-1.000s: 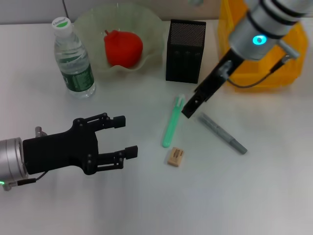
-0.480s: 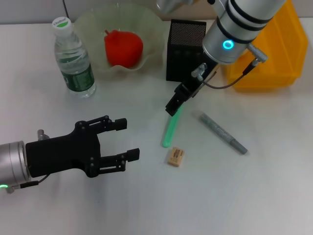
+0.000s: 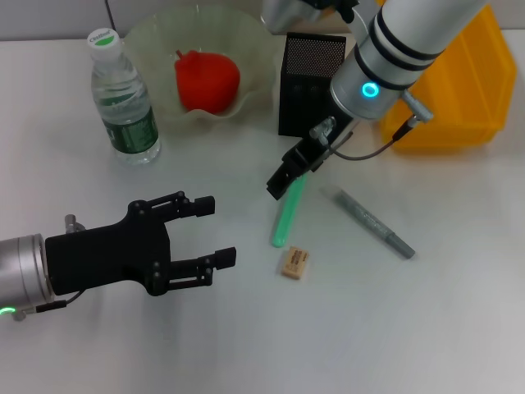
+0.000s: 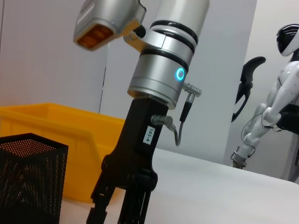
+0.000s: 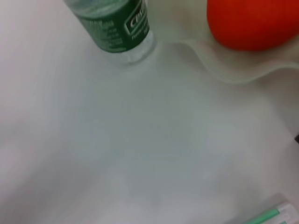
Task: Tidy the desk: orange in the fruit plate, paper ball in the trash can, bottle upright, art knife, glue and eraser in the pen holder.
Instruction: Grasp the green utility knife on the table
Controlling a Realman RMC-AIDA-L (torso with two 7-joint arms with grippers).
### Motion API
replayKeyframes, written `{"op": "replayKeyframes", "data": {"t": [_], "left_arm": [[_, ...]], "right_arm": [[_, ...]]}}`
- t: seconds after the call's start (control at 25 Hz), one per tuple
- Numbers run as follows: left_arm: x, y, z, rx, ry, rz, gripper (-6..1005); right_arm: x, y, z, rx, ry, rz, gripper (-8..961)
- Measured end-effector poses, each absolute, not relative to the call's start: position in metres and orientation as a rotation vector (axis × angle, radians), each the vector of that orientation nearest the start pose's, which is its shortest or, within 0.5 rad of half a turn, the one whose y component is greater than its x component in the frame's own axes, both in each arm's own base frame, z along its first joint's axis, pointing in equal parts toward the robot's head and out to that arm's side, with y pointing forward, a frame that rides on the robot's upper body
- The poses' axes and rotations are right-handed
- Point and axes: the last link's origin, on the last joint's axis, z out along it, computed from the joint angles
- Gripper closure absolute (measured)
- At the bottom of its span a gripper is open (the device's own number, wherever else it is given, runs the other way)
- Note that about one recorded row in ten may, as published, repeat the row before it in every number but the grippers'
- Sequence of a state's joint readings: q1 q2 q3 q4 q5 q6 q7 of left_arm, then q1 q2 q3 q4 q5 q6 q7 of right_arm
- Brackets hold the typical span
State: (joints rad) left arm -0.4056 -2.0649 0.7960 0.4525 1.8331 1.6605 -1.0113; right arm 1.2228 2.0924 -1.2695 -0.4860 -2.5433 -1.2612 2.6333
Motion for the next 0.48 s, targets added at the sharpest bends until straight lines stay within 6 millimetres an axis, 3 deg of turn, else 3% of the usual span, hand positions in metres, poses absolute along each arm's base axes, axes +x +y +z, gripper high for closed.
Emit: {"op": "replayKeyframes", "data": {"t": [0.48], "left_arm": [[-0.283,0.267,-0.029,-2.751,-0.419,-0.914,200]], "right_arm": [[0.113,0.409,-0.101,-2.666,0.937,-0.627,210]]}}
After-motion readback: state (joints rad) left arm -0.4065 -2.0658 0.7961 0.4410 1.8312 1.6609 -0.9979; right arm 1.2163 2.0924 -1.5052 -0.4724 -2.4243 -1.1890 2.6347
